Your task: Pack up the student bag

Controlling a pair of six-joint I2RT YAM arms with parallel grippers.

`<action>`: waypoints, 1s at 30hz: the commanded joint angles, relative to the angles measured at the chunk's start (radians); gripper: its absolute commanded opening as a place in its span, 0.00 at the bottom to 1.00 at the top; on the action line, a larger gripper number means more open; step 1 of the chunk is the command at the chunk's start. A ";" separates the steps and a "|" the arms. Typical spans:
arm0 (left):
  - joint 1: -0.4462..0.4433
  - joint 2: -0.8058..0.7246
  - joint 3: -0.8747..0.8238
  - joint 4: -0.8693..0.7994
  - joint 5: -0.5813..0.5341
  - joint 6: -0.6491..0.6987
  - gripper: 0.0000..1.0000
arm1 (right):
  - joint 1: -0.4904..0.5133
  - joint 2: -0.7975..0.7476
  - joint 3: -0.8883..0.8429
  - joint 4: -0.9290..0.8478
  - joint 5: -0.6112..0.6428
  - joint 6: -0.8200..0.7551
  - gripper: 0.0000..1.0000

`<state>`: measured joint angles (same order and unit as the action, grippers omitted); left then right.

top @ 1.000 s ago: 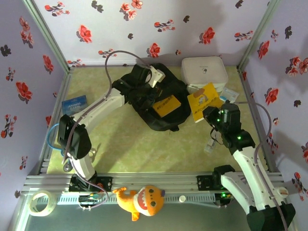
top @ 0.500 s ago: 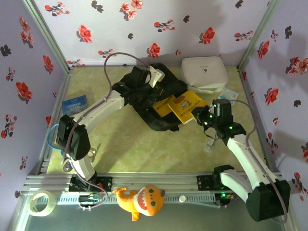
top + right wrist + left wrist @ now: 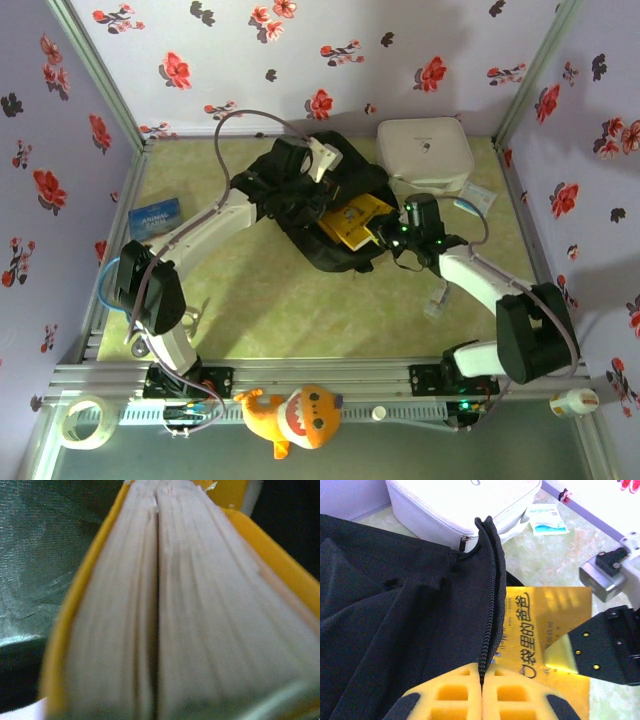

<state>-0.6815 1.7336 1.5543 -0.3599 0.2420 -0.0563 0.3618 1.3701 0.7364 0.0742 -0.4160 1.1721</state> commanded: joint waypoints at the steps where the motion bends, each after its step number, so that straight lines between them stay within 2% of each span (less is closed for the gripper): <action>1: 0.000 -0.060 -0.007 0.057 0.035 -0.021 0.00 | 0.011 0.040 0.044 0.105 0.051 0.022 0.08; 6: 0.000 -0.075 -0.010 0.062 0.037 -0.022 0.00 | 0.014 0.156 0.104 0.135 0.068 0.013 0.08; 18: 0.000 -0.085 -0.026 0.077 0.035 -0.031 0.00 | 0.010 0.481 0.238 0.314 0.017 0.067 0.12; 23: 0.001 -0.084 -0.032 0.075 0.033 -0.032 0.00 | 0.008 0.558 0.271 0.355 -0.008 0.083 0.15; 25: 0.005 -0.085 -0.032 0.071 0.032 -0.033 0.00 | 0.003 0.543 0.259 0.353 0.000 0.079 0.20; 30: 0.012 -0.083 -0.049 0.078 0.031 -0.039 0.00 | -0.024 0.418 0.206 0.282 0.033 0.026 0.41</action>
<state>-0.6785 1.6943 1.5135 -0.3370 0.2470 -0.0765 0.3588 1.8820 0.9680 0.3969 -0.4145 1.2293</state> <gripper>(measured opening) 0.057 0.386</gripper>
